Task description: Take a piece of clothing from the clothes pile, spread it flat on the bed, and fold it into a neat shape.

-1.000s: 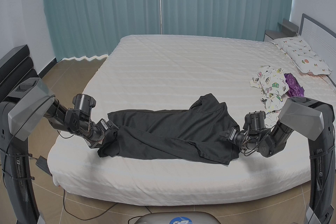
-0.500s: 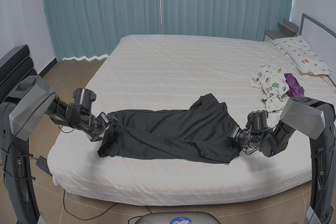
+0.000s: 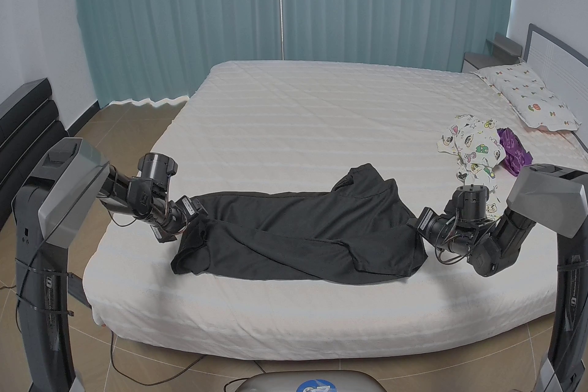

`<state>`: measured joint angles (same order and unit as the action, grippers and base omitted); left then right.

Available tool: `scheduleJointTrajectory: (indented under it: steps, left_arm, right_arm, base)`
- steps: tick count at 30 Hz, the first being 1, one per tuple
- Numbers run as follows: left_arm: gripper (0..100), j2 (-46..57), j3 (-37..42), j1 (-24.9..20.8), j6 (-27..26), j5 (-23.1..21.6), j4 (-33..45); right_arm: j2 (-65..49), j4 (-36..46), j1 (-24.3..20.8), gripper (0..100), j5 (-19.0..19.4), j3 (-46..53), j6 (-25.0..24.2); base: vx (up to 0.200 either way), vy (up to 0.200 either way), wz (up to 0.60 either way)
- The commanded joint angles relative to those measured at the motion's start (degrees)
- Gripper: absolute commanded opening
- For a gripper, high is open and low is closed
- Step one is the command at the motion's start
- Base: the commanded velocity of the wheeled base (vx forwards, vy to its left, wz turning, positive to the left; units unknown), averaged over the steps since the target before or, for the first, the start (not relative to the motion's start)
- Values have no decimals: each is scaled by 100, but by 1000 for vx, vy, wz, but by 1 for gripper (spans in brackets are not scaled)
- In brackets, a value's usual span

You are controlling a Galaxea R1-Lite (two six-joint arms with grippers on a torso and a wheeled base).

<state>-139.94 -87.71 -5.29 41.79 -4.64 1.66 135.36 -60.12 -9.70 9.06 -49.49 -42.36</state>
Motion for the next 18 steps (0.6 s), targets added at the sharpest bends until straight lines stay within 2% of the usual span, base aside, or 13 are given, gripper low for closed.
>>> scheduleJointTrajectory:
  steps: [1, 8, 15, 16, 18]
  left_arm:
    - [100, -192, -326, -227, 75, -1, 326]
    - [100, -253, -369, -385, 110, 78, 309]
    - [100, -341, -387, -367, 22, 403, 309]
    - [0, -341, -387, -350, -57, 447, 309]
    - [0, -359, -387, -306, -171, 526, 300]
  right_arm:
    - [-28, -34, 21, 0, 17, 89, 0]
    - [-19, -34, 39, 0, 17, 98, 0]
    - [-19, -34, 39, 0, 17, 107, 0]
    - [-10, -34, 30, 0, 17, 107, 0]
    - [-10, -34, 21, 0, 17, 107, 0]
  base:
    - [0, 0, 0]
    - [0, 0, 0]
    - [0, 0, 0]
    - [0, 0, 0]
    - [0, 0, 0]
